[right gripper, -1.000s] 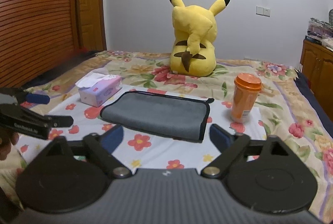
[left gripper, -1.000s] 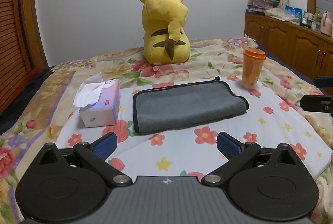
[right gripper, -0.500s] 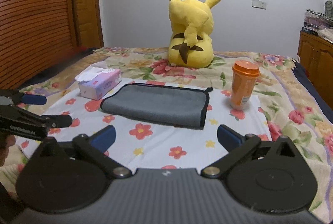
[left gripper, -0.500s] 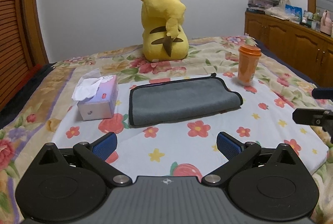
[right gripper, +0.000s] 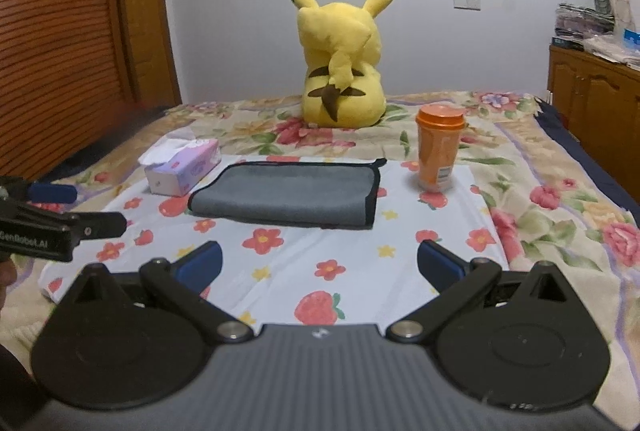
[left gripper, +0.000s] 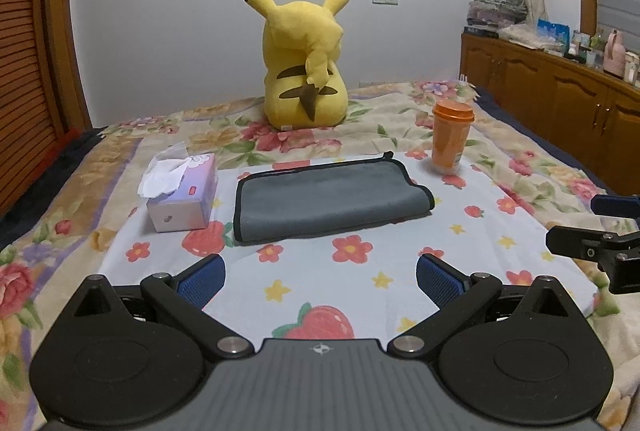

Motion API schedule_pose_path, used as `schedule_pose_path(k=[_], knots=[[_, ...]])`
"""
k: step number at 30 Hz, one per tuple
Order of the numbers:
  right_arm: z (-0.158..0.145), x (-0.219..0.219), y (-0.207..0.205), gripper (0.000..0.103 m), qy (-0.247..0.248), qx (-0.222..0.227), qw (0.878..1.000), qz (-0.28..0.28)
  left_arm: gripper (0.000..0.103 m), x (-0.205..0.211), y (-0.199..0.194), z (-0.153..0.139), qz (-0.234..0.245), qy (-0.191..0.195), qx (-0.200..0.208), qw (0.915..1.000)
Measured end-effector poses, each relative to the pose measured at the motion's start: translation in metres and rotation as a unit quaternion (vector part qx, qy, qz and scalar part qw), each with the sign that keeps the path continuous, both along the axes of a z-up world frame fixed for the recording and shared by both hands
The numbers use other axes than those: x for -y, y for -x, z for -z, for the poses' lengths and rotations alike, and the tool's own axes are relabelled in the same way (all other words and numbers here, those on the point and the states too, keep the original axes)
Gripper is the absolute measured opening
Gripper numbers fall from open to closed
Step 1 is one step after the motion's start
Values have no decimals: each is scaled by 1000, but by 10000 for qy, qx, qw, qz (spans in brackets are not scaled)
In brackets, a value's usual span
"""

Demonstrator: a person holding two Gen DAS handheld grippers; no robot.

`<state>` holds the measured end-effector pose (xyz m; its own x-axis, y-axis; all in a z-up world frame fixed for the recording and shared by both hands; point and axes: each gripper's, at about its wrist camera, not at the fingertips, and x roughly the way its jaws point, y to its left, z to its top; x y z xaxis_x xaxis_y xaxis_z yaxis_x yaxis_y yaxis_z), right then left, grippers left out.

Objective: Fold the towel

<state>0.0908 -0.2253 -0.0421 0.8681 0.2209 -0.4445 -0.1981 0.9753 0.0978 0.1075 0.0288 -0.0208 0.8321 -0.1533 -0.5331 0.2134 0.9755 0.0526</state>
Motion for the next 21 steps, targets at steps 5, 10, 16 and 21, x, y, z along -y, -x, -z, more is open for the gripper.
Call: schedule_pose_path(k=[5, 10, 16, 21], knots=[[-5, 7, 12, 103, -51, 77, 9999, 76, 103, 6, 17, -3, -33, -72, 13, 10000], [-10, 11, 24, 103, -13, 219, 9997, 107, 103, 12, 29, -2, -43, -123, -34, 9999], [-11, 15, 35, 103, -13, 270, 9996, 100, 103, 22, 40, 2, -62, -180, -74, 9998], [-9, 19, 38, 103, -116, 268, 9995, 91, 103, 30, 46, 4, -58, -177, -97, 9998]])
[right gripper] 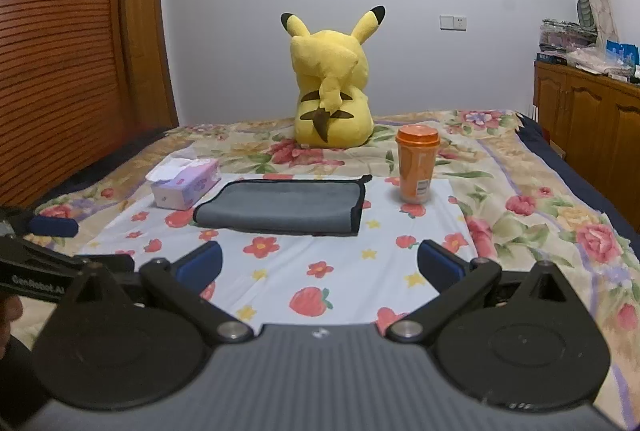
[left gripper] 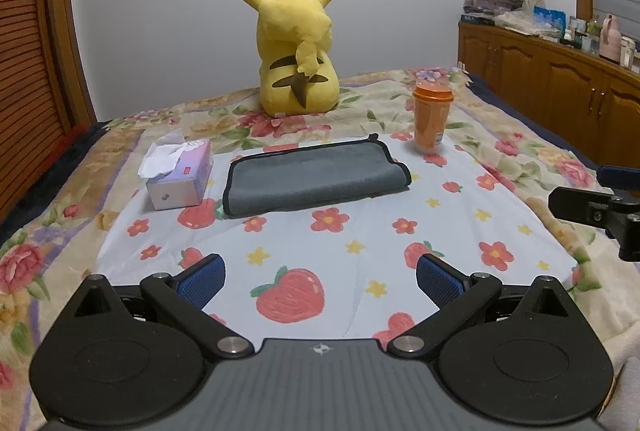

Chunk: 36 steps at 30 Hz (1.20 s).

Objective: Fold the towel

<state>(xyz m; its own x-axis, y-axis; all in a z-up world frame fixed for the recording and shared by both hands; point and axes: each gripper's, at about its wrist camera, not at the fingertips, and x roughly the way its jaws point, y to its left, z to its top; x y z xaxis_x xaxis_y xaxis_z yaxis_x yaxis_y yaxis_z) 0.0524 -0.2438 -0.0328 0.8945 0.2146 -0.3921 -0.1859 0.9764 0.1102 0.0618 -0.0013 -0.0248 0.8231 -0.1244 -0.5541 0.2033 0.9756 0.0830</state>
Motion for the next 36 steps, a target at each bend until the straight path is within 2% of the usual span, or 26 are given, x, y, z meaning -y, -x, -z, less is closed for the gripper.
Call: schedule_pose_path(k=[22, 30, 36], knots=[[18, 16, 5, 103, -97, -207, 9997, 57, 103, 7, 13, 12, -207, 6, -149, 9997], [9, 16, 9, 103, -156, 60, 9998, 68, 103, 6, 16, 1, -231, 58, 2, 9997], [1, 17, 14, 103, -189, 282, 9994, 98, 103, 6, 22, -8, -255, 63, 283, 9993]])
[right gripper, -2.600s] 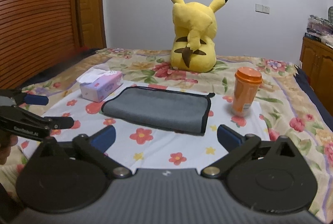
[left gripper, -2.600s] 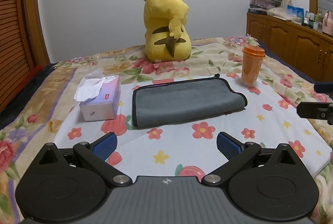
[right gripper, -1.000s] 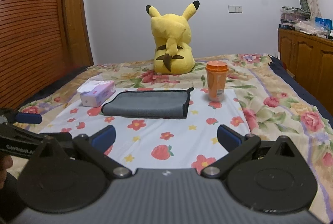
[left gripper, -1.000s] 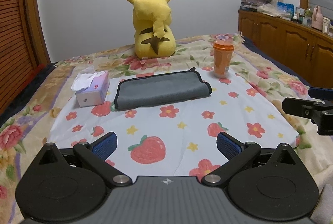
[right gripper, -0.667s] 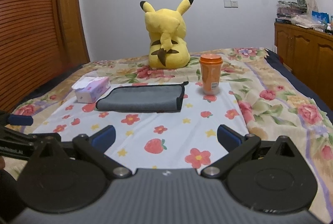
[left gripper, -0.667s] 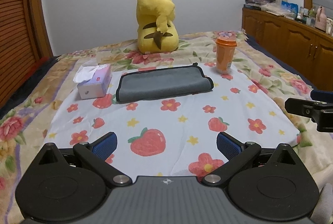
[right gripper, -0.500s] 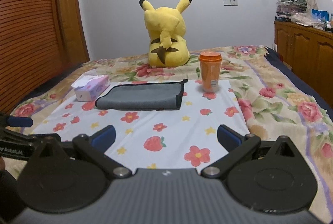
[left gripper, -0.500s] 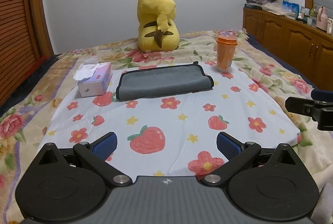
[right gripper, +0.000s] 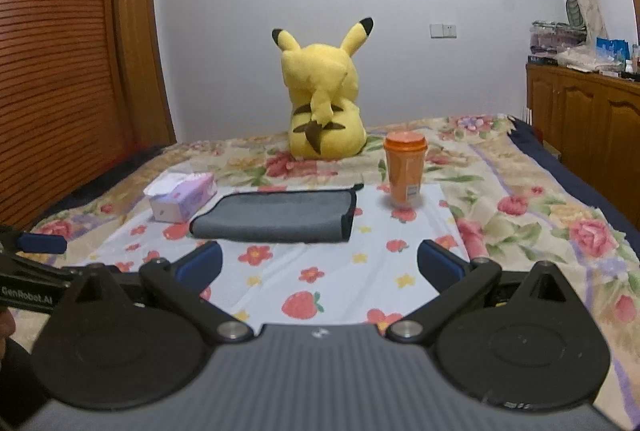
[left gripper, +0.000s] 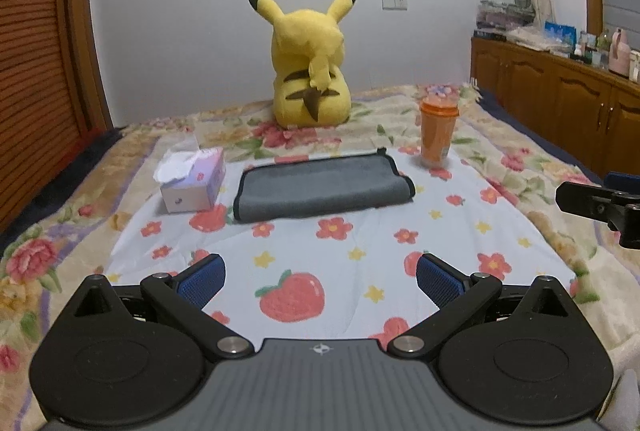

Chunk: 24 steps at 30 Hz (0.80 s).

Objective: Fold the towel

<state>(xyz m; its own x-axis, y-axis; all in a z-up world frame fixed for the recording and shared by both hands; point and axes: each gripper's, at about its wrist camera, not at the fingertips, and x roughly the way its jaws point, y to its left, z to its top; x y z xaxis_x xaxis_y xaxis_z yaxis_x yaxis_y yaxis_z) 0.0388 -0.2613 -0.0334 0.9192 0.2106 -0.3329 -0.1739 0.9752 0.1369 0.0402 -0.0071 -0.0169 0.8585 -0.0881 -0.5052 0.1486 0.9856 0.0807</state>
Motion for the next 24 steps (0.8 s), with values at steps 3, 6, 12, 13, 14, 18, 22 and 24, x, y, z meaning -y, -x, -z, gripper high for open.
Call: schedule_pose_path(k=[3, 6, 12, 13, 14, 18, 22, 24], knots=[[-3, 1, 1, 103, -15, 68, 10000, 20, 103, -1, 2, -4, -20, 67, 117, 9999], [-4, 2, 2, 103, -28, 111, 9999, 50, 103, -1, 4, -9, -18, 127, 213, 9997], [-6, 6, 2, 103, -43, 205, 9997, 124, 103, 1, 8, -17, -14, 100, 460, 9989], [-7, 6, 3, 103, -50, 230, 9996, 133, 103, 1, 9, -18, -16, 107, 495, 9987], [-8, 7, 3, 103, -60, 259, 9995, 146, 103, 1, 9, -20, -15, 119, 532, 9985], [-10, 8, 5, 103, -72, 357, 9992, 191, 103, 1, 11, -24, -33, 142, 621, 9980], [-13, 9, 6, 103, -68, 435, 9988, 218, 103, 1, 11, -27, -43, 158, 692, 9975], [-13, 9, 7, 103, -60, 478, 9986, 226, 103, 0, 11, -28, -56, 169, 729, 9972]])
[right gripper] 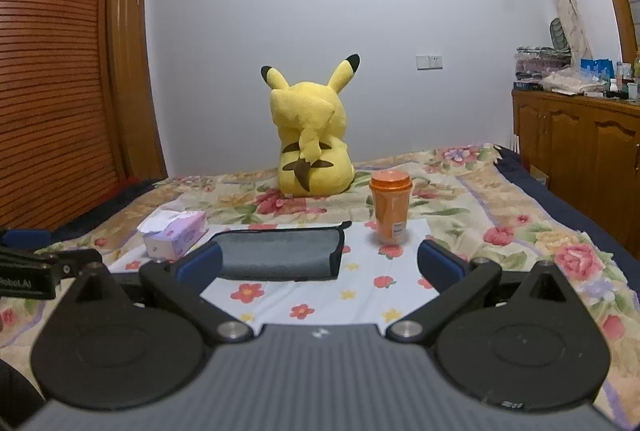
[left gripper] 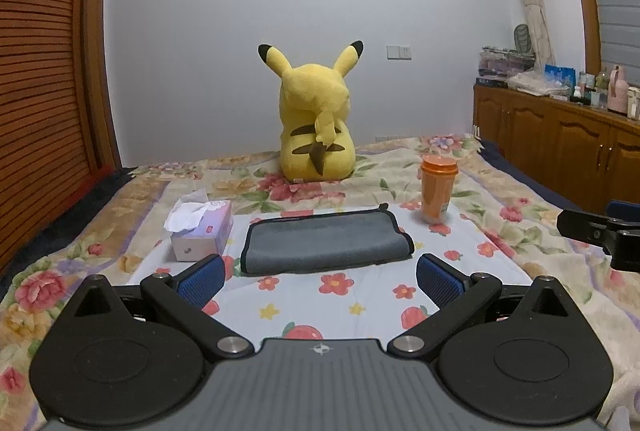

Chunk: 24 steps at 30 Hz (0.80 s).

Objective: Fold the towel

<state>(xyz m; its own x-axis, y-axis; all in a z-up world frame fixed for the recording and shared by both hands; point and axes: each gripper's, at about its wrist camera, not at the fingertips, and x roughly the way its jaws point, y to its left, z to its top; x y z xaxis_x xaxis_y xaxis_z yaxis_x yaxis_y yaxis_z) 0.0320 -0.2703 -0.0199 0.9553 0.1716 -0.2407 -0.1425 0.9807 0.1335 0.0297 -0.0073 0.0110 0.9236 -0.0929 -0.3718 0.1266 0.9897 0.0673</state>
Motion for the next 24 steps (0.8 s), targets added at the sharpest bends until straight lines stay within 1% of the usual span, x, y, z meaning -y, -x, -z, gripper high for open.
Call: schedule_pose_path(k=[7, 24], knots=[[-4, 1, 4, 103, 54, 168, 9998, 31, 103, -2, 2, -2, -21, 21, 80, 10000], [-2, 3, 3, 103, 61, 147, 9999, 37, 103, -6, 4, -2, -38, 21, 55, 10000]])
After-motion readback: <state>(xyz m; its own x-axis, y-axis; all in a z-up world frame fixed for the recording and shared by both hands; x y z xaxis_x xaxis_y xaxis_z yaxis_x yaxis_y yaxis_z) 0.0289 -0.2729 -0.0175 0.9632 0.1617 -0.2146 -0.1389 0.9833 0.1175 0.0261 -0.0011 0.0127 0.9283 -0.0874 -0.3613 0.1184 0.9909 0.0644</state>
